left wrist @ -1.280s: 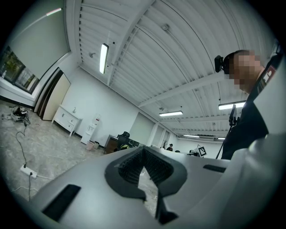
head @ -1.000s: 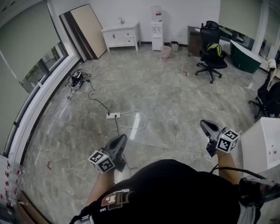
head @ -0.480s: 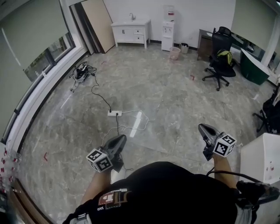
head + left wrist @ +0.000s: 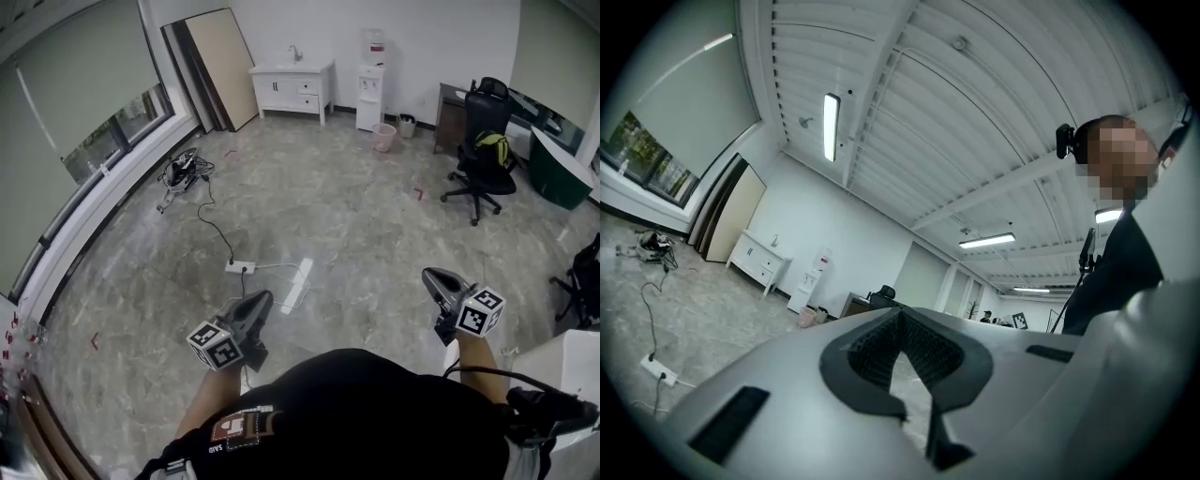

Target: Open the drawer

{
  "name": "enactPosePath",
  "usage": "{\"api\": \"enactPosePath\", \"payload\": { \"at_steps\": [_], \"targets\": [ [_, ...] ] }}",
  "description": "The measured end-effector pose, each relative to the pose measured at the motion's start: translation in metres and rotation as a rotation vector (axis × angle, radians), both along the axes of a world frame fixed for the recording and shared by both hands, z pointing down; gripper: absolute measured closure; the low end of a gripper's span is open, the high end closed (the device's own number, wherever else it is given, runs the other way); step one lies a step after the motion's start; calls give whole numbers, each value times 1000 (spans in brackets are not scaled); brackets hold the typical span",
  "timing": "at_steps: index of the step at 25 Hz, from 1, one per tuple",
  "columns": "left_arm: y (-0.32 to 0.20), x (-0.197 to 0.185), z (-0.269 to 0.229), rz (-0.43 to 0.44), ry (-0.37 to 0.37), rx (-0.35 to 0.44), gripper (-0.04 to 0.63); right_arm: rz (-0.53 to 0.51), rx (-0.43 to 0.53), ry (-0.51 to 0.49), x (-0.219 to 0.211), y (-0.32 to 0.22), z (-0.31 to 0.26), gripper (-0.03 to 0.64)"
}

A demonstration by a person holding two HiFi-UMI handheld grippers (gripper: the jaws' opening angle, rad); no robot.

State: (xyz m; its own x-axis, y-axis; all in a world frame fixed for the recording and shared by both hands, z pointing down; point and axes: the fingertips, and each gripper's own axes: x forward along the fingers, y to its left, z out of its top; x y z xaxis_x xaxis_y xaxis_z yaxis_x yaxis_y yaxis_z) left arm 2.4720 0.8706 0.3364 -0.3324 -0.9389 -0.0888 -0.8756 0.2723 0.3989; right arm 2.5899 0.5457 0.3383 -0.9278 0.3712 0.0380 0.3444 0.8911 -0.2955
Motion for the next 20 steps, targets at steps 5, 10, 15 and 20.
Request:
{"api": "enactPosePath", "payload": {
  "at_steps": [5,10,15,20],
  "targets": [
    [-76,-9,2,44,6,-23,595,16,-26,15,-15,-64,14,620],
    [-106,-45,10,50,27,-25,595,58,-58,46,-28,-106,29,620],
    [-124,-102,28,80,47,-20,595,97,-59,58,-76,-120,40,620],
    [-138,-189,21,132,24,24,595,130,3,40,-151,-123,17,620]
  ]
}}
